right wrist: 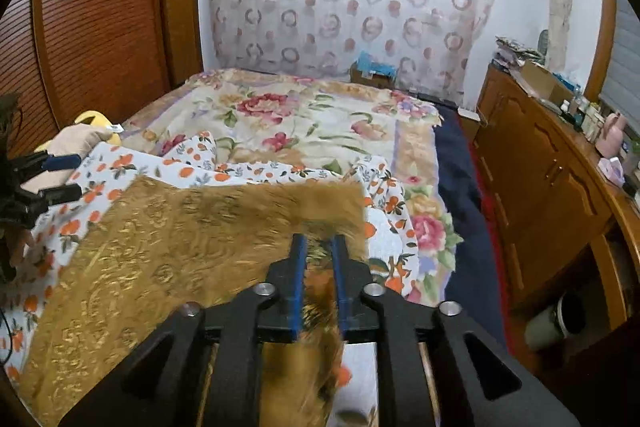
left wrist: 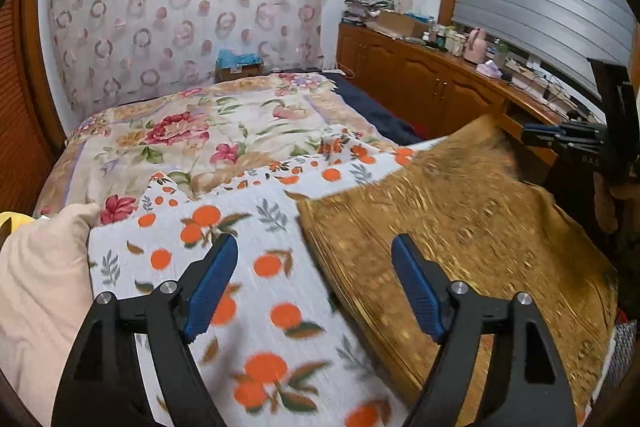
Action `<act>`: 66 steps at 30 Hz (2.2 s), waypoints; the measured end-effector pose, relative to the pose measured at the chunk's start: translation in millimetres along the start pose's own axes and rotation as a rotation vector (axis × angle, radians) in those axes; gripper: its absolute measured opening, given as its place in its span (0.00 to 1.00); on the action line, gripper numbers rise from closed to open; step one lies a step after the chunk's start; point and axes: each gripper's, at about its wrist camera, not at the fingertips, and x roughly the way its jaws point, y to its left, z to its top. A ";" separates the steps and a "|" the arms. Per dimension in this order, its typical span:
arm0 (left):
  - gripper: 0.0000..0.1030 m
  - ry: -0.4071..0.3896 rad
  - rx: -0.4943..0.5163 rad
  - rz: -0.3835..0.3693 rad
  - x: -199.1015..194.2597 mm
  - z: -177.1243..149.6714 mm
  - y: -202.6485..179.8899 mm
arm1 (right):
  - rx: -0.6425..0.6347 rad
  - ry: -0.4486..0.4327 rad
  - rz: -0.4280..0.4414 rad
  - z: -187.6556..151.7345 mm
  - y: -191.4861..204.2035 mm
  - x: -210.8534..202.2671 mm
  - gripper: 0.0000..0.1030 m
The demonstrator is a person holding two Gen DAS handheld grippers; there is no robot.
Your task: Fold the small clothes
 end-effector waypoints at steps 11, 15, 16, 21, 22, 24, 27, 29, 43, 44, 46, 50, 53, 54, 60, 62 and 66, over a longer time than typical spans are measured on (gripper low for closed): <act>0.78 0.035 0.004 -0.045 -48.4 -46.9 -26.0 | 0.045 -0.008 0.008 -57.6 30.2 -63.1 0.58; 0.78 0.048 0.017 -0.059 -60.7 -66.0 -36.8 | 0.050 0.007 0.022 -82.7 43.4 -85.5 0.58; 0.78 0.052 0.023 -0.068 -63.6 -70.8 -40.1 | 0.054 0.011 0.023 -90.0 47.0 -91.1 0.59; 0.78 0.048 0.033 -0.099 -78.6 -88.4 -54.0 | 0.067 0.036 0.015 -113.2 54.6 -110.4 0.59; 0.78 0.047 0.032 -0.103 -81.2 -91.9 -56.1 | 0.065 0.041 0.003 -116.1 53.5 -112.2 0.59; 0.78 0.049 0.029 -0.112 -84.4 -100.1 -61.1 | 0.082 0.050 -0.015 -126.8 53.1 -117.8 0.59; 0.78 0.059 0.024 -0.118 -85.2 -112.2 -64.9 | 0.145 0.073 -0.002 -132.8 45.2 -117.0 0.59; 0.78 0.080 0.012 -0.138 -83.9 -119.8 -66.2 | 0.173 0.084 -0.010 -138.2 42.9 -117.6 0.59; 0.78 0.144 0.018 -0.189 -81.2 -135.6 -82.0 | 0.239 0.109 -0.020 -153.3 41.7 -110.6 0.63; 0.78 0.146 0.024 -0.196 -82.3 -137.2 -83.5 | 0.234 0.112 -0.024 -154.3 43.3 -113.1 0.63; 0.75 0.153 0.030 -0.210 -84.9 -140.9 -85.8 | 0.224 0.124 -0.040 -153.7 46.5 -113.9 0.63; 0.62 0.170 0.028 -0.226 -87.1 -145.4 -86.3 | 0.208 0.143 -0.073 -153.2 51.8 -120.3 0.63; 0.52 0.179 0.025 -0.246 -86.9 -148.3 -87.5 | 0.179 0.153 -0.094 -152.7 56.9 -122.5 0.63; 0.49 0.179 0.025 -0.250 -86.9 -149.2 -87.9 | 0.182 0.154 -0.090 -153.9 55.7 -122.7 0.63; 0.47 0.174 0.036 -0.265 -89.4 -152.6 -90.0 | 0.177 0.166 -0.003 -154.3 56.4 -127.3 0.63; 0.47 0.173 0.036 -0.267 -89.4 -152.3 -89.8 | 0.180 0.162 0.016 -154.5 57.5 -128.3 0.61; 0.46 0.172 0.034 -0.269 -89.9 -153.0 -89.9 | 0.172 0.155 0.035 -154.3 60.3 -129.4 0.47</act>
